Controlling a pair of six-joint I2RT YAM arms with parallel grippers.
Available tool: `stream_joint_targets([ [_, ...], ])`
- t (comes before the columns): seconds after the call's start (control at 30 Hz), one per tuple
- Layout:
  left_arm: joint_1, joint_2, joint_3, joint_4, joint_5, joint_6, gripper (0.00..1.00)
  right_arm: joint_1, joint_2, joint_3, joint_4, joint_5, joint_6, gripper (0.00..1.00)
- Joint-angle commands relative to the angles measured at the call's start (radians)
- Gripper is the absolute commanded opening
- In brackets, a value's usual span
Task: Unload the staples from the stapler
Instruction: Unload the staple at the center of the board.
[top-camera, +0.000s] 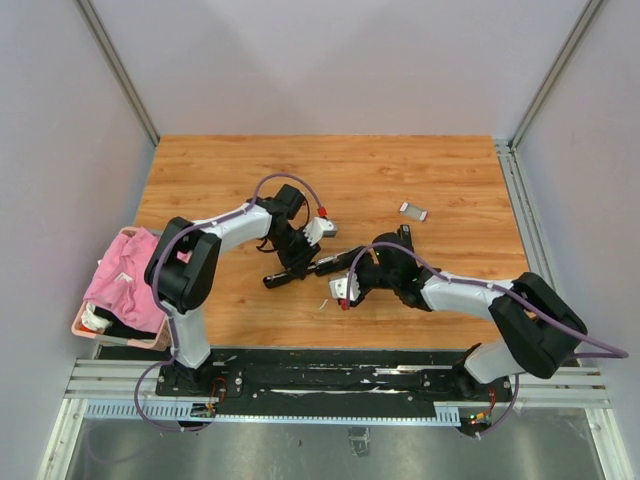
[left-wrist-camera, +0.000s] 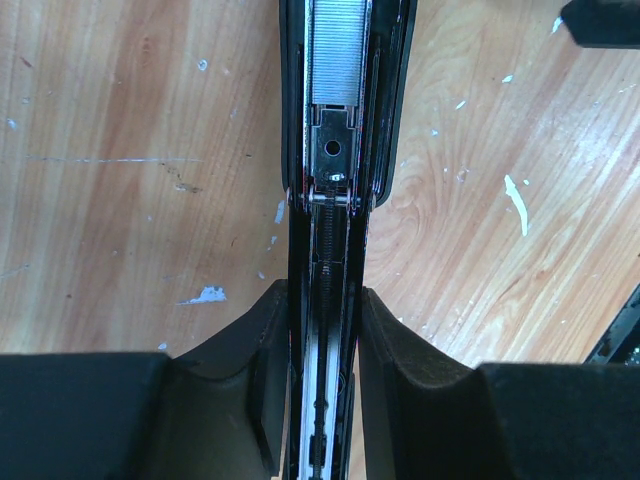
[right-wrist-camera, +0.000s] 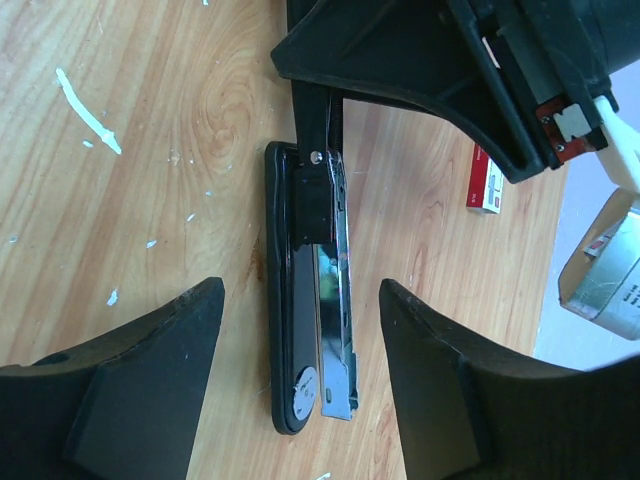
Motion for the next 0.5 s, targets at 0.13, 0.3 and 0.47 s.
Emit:
stream_joint_targets([
  [0.13,0.020,0.034,0.048,-0.057,0.114,-0.017,0.00,0.061,0.094,-0.019,0.167,0.112,0.044,0.65],
  [0.3,0.026,0.048,0.056,-0.069,0.125,-0.021,0.00,0.095,0.137,-0.012,0.195,0.156,0.050,0.65],
  [0.47,0.029,0.058,0.066,-0.084,0.144,-0.024,0.00,0.130,0.170,-0.006,0.231,0.220,0.067,0.65],
])
